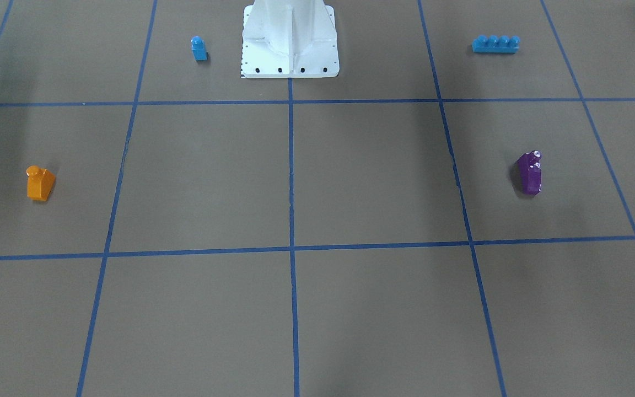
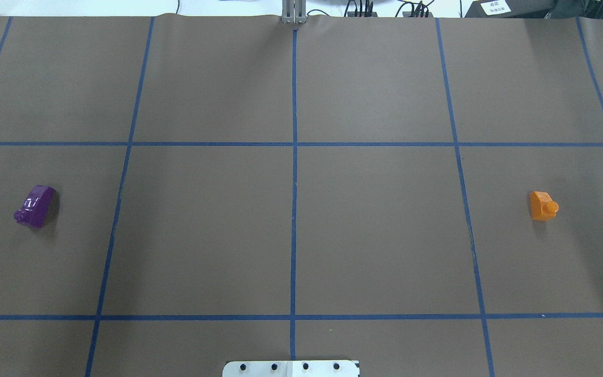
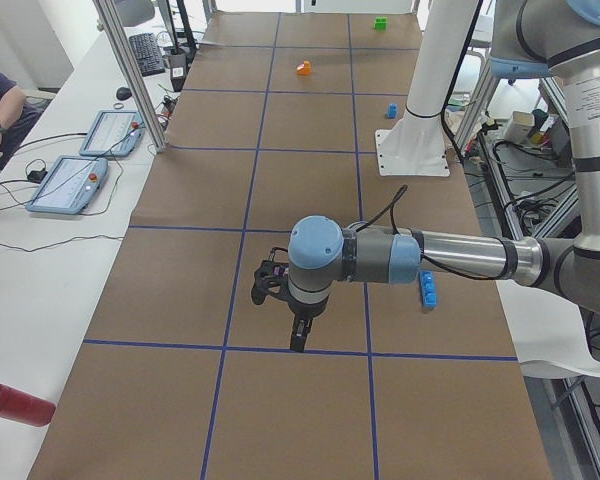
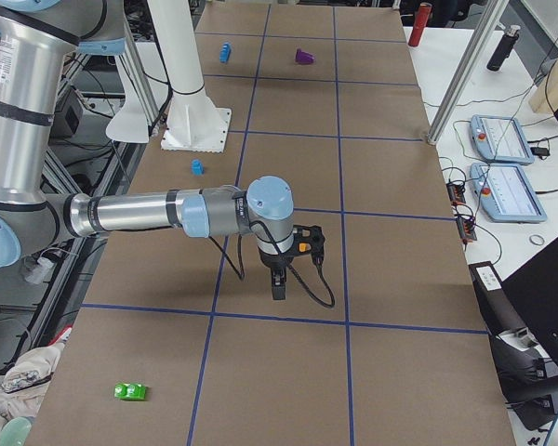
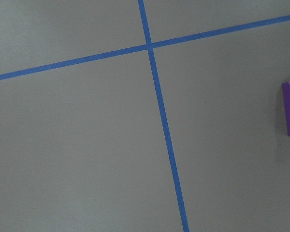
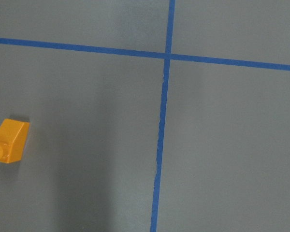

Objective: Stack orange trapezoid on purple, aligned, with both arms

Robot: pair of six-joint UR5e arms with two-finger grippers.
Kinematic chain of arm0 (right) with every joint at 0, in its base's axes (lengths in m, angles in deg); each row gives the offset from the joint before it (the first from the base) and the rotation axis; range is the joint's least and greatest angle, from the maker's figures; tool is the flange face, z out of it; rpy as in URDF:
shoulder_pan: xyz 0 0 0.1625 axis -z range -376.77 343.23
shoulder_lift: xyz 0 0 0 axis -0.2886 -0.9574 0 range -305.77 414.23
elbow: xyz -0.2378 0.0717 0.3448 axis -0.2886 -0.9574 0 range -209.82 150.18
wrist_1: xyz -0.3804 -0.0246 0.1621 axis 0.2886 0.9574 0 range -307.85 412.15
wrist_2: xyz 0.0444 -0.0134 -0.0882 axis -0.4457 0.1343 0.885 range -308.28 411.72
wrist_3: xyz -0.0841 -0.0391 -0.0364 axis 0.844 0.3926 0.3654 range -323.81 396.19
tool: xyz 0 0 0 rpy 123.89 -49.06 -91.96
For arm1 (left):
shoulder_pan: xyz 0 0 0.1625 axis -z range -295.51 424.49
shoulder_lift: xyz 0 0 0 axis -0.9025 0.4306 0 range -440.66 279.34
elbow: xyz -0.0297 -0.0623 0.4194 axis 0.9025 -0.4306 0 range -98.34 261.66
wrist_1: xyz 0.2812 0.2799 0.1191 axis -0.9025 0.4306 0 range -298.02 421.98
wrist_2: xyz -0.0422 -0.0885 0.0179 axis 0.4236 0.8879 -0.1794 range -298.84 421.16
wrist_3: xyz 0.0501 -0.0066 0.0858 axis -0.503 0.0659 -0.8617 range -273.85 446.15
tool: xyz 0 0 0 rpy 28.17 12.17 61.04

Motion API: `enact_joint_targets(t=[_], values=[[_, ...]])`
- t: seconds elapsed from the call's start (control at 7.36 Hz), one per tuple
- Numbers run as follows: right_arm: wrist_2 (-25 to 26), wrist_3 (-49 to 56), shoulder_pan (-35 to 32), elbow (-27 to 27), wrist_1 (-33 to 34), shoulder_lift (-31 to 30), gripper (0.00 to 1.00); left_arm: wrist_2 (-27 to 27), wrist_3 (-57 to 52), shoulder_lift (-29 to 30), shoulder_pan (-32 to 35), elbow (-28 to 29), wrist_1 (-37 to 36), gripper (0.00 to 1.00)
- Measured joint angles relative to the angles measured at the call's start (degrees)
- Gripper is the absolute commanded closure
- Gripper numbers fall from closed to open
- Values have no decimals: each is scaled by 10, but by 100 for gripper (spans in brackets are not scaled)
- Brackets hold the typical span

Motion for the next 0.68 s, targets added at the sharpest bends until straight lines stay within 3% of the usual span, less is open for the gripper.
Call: enact_joint_targets(t=[0.68], values=[[-4, -2, 22, 0, -15, 31, 1, 2, 11, 25, -7, -12, 53, 0]])
